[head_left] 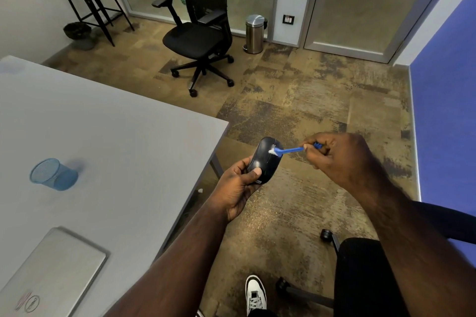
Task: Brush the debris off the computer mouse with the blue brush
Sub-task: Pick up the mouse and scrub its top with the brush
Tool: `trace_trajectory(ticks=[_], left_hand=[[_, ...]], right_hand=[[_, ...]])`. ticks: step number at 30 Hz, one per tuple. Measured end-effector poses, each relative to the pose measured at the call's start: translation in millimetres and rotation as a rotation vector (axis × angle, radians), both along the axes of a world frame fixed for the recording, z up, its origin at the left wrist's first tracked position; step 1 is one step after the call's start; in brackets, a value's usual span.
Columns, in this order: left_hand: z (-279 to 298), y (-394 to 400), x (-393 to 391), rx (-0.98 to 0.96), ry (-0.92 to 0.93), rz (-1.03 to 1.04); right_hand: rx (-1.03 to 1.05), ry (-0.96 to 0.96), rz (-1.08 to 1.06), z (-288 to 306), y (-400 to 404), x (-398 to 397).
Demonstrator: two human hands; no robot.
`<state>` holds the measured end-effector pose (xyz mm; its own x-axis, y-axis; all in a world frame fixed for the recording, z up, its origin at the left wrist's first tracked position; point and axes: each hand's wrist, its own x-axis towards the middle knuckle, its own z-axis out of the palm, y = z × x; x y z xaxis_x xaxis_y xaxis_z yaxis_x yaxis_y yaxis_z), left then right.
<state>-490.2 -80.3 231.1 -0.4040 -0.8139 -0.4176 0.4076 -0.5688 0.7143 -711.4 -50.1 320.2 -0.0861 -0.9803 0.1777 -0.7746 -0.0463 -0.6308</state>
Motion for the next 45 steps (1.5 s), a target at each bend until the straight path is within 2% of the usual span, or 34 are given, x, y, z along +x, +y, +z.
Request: trace_trajectory(ticks=[3,8,11,15,18,22,26,29,33,37,41,45], left_hand=[[-1,0,1,-0.002,-0.002,-0.007],[-2,-2,2,-0.006,0.01,-0.005],[-3,-2,2,-0.009,0.016,-0.012],[-3,-3,5,-0.016,0.012,-0.013],[-4,-4,6,-0.009,0.021,-0.017],[-5,-5,8,-0.014,0.012,-0.001],[-7,-6,8,-0.013,0.017,-0.011],[-7,-7,8,-0.012,0.016,-0.006],[-7,-8,8,-0.018,-0.001,-0.029],[-6,-9,8,-0.019,0.002,-0.016],[-6,-8,8,-0.023,-0.004,-0.03],[-6,-8,5,-0.029,-0.001,-0.027]], right_hand=[[-0.041,0.017,-0.081,-1,-4,-4],[0.001,-0.006,0.015,0,-4,-4],[-0.023,-0.006,-0.032,-1,-7,-6],[0.01,0.033,0.019,-1,-8,-5],[-0.014,0.024,-0.046,-2,-11,-7],[0.003,0.058,0.028,-1,-11,-3],[-0.016,0.017,-0.038,-2,-13,-6],[-0.005,0.026,0.024,-1,-12,-1],[-0.036,0.028,-0.071,-1,-15,-4],[-0.006,0.034,0.012,0,-13,-1],[-0.027,0.045,-0.077,0,-13,-3],[0.003,0.083,0.004,1,-12,2]])
